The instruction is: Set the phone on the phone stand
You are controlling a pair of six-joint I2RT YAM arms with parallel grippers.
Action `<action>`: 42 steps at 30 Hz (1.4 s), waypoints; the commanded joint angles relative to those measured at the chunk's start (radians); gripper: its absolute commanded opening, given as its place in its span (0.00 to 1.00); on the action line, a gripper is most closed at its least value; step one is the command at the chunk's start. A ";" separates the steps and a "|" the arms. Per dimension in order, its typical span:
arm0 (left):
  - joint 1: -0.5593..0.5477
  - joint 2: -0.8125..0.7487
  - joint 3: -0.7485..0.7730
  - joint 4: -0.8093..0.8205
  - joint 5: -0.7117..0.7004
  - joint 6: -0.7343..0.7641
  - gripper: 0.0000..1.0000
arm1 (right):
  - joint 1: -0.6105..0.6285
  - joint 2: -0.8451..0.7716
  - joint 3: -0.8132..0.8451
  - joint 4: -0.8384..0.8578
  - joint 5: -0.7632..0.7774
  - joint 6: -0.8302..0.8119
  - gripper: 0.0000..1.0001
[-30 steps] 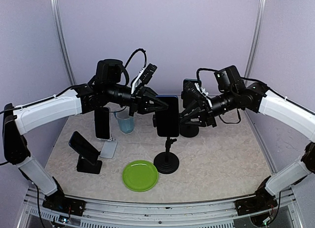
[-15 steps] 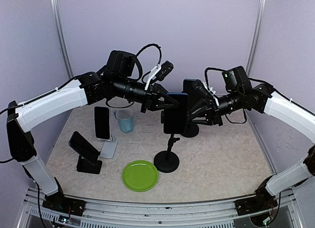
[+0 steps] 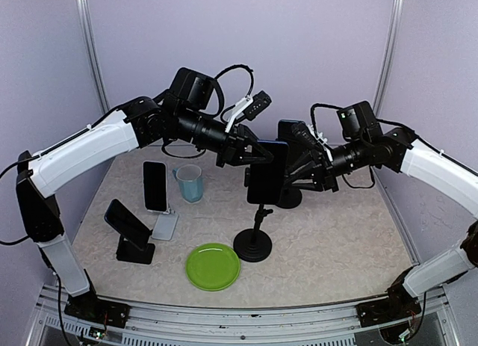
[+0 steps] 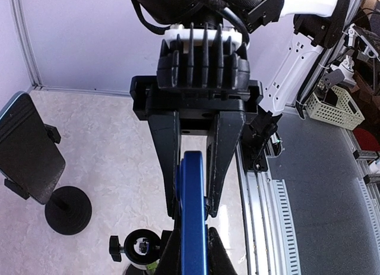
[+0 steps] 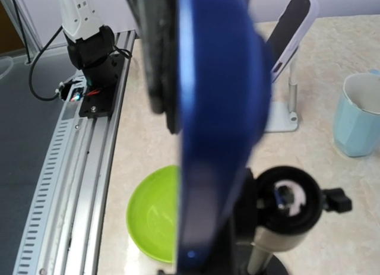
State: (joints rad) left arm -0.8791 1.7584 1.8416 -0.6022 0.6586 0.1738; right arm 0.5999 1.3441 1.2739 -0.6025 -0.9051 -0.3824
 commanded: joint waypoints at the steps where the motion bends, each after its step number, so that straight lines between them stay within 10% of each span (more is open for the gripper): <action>1: 0.035 0.007 -0.024 -0.212 -0.172 0.006 0.00 | 0.015 -0.026 -0.013 -0.015 -0.085 0.025 0.00; 13: 0.008 -0.021 -0.056 -0.166 -0.162 -0.016 0.00 | 0.017 -0.035 0.002 -0.014 -0.039 0.035 0.21; 18: 0.005 -0.045 -0.058 -0.150 -0.142 -0.017 0.00 | 0.015 -0.058 0.000 -0.014 -0.024 0.020 0.65; 23: 0.001 -0.066 -0.072 -0.112 -0.141 -0.042 0.00 | 0.011 -0.080 0.000 -0.029 0.027 -0.013 0.88; 30: -0.004 -0.122 -0.152 -0.008 -0.134 -0.085 0.01 | -0.005 -0.103 -0.052 0.004 0.026 -0.012 0.93; 42: -0.014 -0.221 -0.251 0.172 -0.234 -0.135 0.39 | -0.024 -0.135 -0.040 -0.012 0.057 -0.030 0.96</action>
State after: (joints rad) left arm -0.8883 1.5860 1.6024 -0.4927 0.5148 0.0608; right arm 0.5892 1.2404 1.2293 -0.6079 -0.8665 -0.4000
